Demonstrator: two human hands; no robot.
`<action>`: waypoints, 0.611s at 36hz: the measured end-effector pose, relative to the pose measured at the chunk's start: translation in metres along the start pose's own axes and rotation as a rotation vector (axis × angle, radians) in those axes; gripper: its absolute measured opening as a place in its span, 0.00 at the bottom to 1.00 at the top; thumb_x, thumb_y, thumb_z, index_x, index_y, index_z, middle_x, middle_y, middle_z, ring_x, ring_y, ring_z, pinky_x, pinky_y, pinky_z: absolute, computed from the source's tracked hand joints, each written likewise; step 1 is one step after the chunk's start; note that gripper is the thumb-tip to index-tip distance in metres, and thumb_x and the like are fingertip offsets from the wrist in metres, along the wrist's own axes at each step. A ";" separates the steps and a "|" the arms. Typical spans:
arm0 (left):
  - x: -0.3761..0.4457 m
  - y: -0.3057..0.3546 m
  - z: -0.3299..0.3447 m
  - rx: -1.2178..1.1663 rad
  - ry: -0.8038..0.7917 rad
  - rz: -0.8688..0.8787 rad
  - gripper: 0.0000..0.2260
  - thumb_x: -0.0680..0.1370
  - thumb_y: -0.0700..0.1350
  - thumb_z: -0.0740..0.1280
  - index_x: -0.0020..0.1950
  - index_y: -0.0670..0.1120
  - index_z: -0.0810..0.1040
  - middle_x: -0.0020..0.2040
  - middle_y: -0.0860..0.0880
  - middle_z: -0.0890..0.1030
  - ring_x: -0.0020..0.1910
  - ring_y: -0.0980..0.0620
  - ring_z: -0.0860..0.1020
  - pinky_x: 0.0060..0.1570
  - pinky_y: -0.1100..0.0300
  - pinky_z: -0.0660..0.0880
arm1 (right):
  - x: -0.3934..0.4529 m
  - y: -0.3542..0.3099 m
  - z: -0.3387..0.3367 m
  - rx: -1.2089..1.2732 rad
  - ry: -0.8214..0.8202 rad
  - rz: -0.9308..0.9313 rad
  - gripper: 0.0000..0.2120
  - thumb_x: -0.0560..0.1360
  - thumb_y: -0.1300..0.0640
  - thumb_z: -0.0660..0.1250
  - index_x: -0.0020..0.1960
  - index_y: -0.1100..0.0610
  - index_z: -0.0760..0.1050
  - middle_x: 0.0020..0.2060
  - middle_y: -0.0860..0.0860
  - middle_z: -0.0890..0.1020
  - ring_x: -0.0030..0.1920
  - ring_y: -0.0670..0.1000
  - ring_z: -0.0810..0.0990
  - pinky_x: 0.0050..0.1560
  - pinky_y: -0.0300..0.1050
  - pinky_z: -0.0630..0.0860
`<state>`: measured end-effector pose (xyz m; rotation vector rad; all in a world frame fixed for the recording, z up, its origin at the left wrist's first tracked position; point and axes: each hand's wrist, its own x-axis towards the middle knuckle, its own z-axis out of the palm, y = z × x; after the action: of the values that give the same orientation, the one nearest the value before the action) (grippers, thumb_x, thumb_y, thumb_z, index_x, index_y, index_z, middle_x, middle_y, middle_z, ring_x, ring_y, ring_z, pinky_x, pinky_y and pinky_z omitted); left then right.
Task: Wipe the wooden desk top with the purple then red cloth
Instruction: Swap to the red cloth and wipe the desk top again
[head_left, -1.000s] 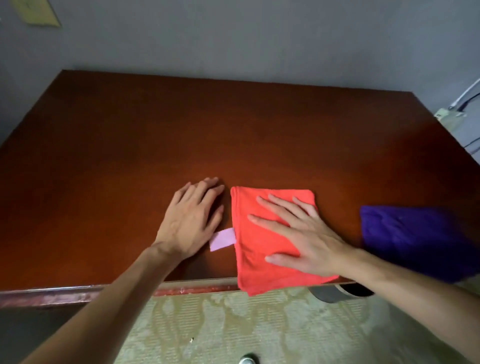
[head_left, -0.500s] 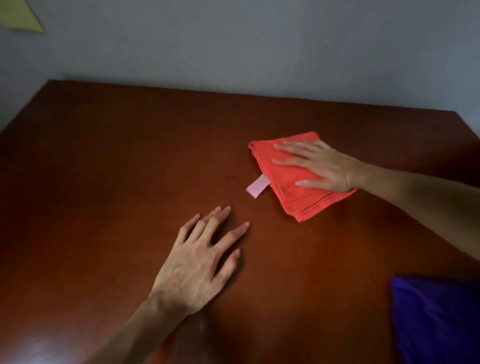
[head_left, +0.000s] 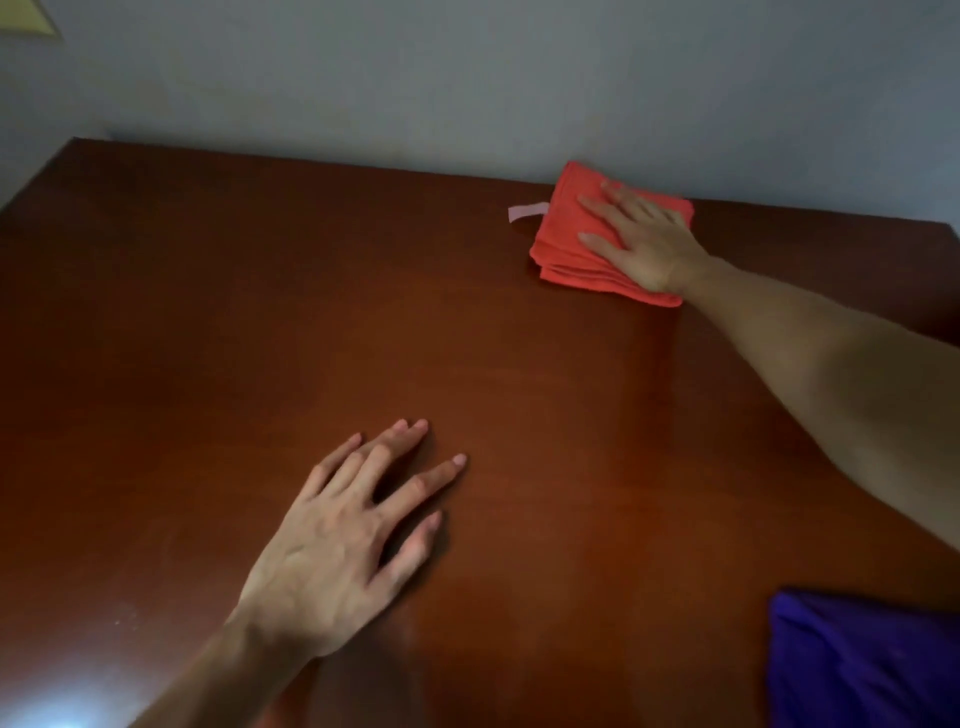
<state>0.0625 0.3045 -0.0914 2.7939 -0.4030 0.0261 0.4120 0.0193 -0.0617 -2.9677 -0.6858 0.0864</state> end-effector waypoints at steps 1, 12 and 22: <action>0.000 0.000 0.000 -0.004 -0.001 -0.004 0.22 0.85 0.60 0.52 0.80 0.64 0.60 0.81 0.53 0.61 0.81 0.57 0.54 0.79 0.54 0.50 | -0.004 -0.003 0.001 0.002 0.004 0.025 0.32 0.82 0.30 0.48 0.83 0.39 0.52 0.84 0.48 0.51 0.83 0.51 0.49 0.80 0.56 0.48; 0.000 0.004 -0.001 0.034 0.015 -0.022 0.24 0.84 0.60 0.48 0.79 0.61 0.63 0.79 0.50 0.64 0.79 0.52 0.61 0.77 0.55 0.49 | -0.157 -0.067 0.029 0.012 0.054 0.115 0.38 0.77 0.26 0.44 0.83 0.41 0.52 0.84 0.49 0.52 0.83 0.51 0.48 0.80 0.58 0.48; -0.020 0.031 0.005 -0.074 0.265 -0.124 0.18 0.83 0.52 0.57 0.71 0.52 0.75 0.69 0.50 0.74 0.65 0.46 0.75 0.56 0.49 0.70 | -0.358 -0.135 0.053 -0.022 0.093 -0.250 0.37 0.79 0.29 0.52 0.84 0.43 0.53 0.84 0.49 0.51 0.84 0.52 0.47 0.81 0.62 0.49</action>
<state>0.0348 0.2804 -0.0878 2.6881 -0.1621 0.3413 0.0280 -0.0138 -0.0879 -2.8564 -1.0423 -0.0778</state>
